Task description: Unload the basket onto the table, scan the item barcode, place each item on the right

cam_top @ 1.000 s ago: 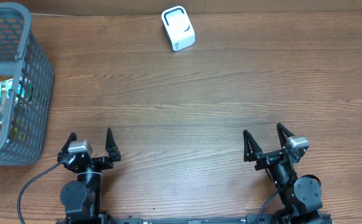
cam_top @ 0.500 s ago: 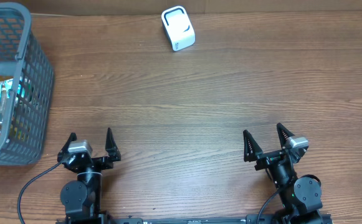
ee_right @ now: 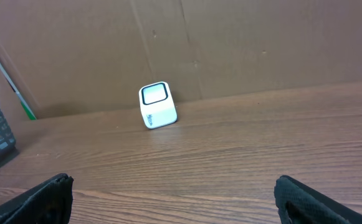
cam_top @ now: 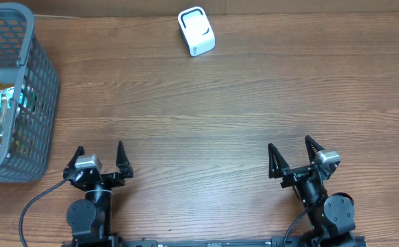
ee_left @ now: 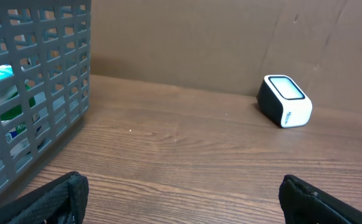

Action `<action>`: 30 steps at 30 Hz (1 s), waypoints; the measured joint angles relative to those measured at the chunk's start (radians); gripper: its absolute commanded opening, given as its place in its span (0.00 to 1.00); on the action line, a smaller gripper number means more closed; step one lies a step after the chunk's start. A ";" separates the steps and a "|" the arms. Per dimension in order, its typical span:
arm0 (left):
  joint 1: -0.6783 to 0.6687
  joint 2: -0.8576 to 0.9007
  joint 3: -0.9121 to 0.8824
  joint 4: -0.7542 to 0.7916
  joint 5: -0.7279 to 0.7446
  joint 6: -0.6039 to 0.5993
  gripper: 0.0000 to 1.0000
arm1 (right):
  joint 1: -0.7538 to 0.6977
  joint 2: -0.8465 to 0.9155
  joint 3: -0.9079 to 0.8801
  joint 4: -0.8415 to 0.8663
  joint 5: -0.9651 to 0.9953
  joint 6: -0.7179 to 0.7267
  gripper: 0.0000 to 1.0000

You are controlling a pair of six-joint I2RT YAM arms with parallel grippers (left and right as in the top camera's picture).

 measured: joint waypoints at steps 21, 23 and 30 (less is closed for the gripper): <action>0.000 0.000 0.000 0.007 -0.022 0.000 1.00 | 0.000 0.000 0.000 0.000 0.001 0.000 1.00; 0.000 0.000 0.000 0.017 -0.023 0.000 1.00 | 0.000 0.000 0.000 -0.001 0.001 0.000 1.00; 0.000 0.000 0.003 0.269 0.050 0.001 1.00 | 0.000 0.000 0.000 0.000 0.000 0.000 1.00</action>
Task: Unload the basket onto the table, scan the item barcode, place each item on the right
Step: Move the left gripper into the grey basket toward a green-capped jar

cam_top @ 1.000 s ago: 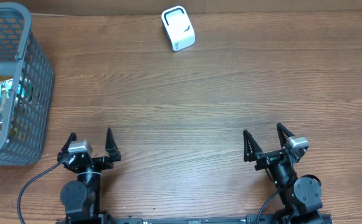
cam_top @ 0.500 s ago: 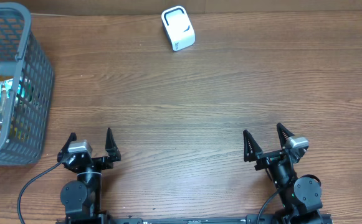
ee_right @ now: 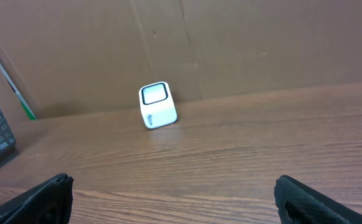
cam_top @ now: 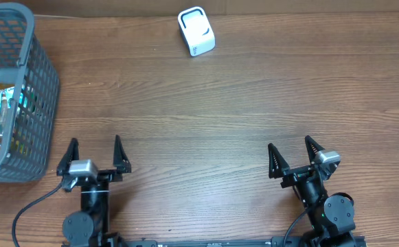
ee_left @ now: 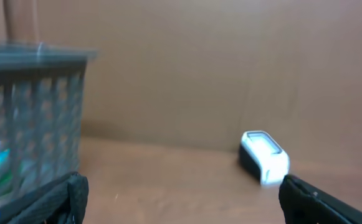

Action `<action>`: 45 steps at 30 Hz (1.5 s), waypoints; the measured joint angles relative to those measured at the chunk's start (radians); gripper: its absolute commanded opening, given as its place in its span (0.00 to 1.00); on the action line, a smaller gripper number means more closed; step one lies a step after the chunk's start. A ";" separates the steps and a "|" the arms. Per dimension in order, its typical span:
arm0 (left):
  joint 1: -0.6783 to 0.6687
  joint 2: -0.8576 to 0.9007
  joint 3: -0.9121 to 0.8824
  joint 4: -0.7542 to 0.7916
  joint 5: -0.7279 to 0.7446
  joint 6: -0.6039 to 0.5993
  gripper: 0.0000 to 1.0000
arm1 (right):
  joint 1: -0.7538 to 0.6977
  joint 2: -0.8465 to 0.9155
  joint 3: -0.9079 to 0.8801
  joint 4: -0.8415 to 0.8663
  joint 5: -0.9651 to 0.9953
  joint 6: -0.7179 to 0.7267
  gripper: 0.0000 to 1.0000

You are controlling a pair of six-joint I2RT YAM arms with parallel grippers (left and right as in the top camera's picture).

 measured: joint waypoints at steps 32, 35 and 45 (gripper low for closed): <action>0.000 1.266 1.925 -1.171 0.153 0.082 1.00 | 0.000 0.000 0.000 -0.001 0.000 0.002 1.00; 0.000 1.383 1.932 -1.171 0.198 0.082 1.00 | 0.000 0.000 0.000 0.000 0.000 0.002 1.00; 0.069 1.516 1.932 -1.167 0.064 0.108 1.00 | 0.000 0.000 0.000 0.000 0.000 0.002 1.00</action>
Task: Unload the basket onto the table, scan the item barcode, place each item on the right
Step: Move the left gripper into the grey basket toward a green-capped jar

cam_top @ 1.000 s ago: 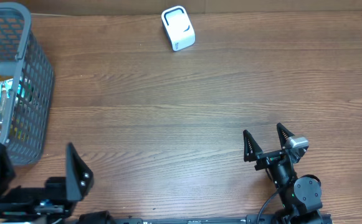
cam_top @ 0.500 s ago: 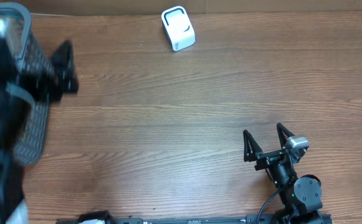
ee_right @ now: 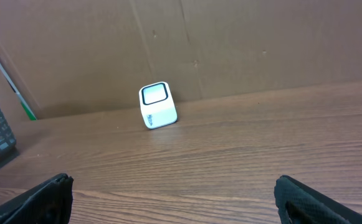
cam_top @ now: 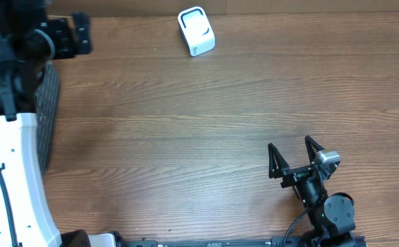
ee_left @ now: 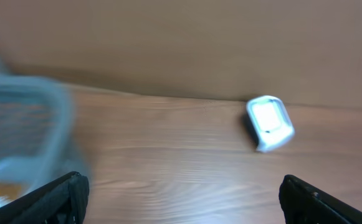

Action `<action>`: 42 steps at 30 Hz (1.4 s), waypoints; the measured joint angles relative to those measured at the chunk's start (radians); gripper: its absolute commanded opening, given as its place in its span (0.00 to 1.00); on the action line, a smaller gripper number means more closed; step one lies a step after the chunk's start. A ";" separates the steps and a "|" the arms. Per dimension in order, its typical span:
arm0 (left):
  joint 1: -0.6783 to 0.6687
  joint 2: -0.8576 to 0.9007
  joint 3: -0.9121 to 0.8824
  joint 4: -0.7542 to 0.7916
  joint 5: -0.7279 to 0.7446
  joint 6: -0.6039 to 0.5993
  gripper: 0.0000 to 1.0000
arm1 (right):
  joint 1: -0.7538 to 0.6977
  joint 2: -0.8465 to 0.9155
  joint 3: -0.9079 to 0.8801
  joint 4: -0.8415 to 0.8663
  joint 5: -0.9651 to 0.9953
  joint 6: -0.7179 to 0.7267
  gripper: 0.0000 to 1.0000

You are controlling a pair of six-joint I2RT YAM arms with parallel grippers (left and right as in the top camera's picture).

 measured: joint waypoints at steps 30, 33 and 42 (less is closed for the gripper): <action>0.444 0.233 0.006 -0.187 -0.141 0.019 0.99 | 0.000 0.000 0.000 0.000 0.000 0.000 1.00; 0.444 0.257 0.006 -0.191 -0.155 0.019 1.00 | 0.000 0.000 0.000 0.000 0.000 0.000 1.00; 0.453 0.355 0.014 -0.179 -0.173 0.022 1.00 | 0.000 0.000 0.000 0.000 0.000 0.000 1.00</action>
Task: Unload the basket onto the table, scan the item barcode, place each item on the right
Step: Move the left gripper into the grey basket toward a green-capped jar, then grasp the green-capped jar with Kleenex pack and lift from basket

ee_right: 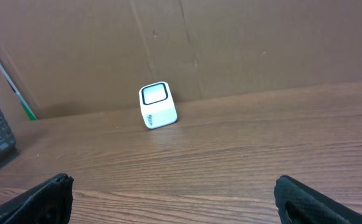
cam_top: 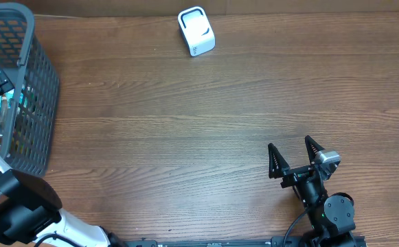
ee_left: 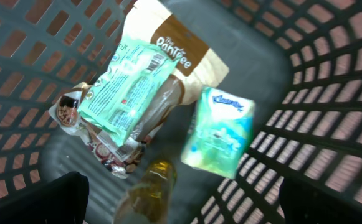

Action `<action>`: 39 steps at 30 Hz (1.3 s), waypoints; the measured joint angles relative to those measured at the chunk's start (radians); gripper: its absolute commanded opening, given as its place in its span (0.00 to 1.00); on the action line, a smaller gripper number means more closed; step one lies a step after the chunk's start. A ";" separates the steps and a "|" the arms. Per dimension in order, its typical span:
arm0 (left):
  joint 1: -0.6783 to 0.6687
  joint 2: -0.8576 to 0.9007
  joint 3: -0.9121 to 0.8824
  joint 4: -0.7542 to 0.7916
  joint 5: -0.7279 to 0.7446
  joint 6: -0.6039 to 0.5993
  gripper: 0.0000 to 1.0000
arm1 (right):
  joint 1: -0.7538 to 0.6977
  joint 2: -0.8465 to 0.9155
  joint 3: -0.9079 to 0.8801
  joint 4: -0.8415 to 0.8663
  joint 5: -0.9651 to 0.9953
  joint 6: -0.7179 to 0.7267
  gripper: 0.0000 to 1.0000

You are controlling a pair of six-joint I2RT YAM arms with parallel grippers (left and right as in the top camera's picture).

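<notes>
The white barcode scanner [cam_top: 196, 31] with its dark window stands at the table's back edge, also in the right wrist view as scanner [ee_right: 157, 106]. The items lie in the grey mesh basket [cam_top: 38, 82] at the left: a mint green packet [ee_left: 128, 78], a brown-and-white bag [ee_left: 174, 46], a tissue pack [ee_left: 218, 137] and an amber bottle [ee_left: 152, 190]. My left gripper [ee_left: 181, 214] hangs open over them, pointing down into the basket, holding nothing. My right gripper [cam_top: 295, 159] stands open near the front edge, empty.
A nut snack packet [ee_left: 75, 118] lies under the green packet. The basket's mesh walls [ee_left: 330, 93] close in around the left gripper. The left arm's white link rises beside the basket. A cardboard wall [ee_right: 230, 43] backs the table.
My left gripper was raised near the basket's back right corner, facing the scanner. Now it points down inside the basket over the items, still open. The right arm has not moved.
Both grippers first rested open at the table's front edge. The left one then stood slightly shifted and tilted up, later high at the basket's back corner, and now looks down into the basket. The right gripper and scanner stayed where they were.
</notes>
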 measured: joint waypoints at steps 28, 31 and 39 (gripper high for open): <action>0.002 0.281 0.001 0.052 0.163 0.136 1.00 | 0.000 0.000 0.000 0.000 0.000 0.000 1.00; 0.002 0.301 0.001 0.053 0.169 0.147 1.00 | 0.000 0.000 0.000 0.000 0.000 0.000 1.00; 0.002 0.352 0.001 0.056 0.172 0.158 0.92 | 0.000 0.000 0.000 0.000 0.000 0.001 1.00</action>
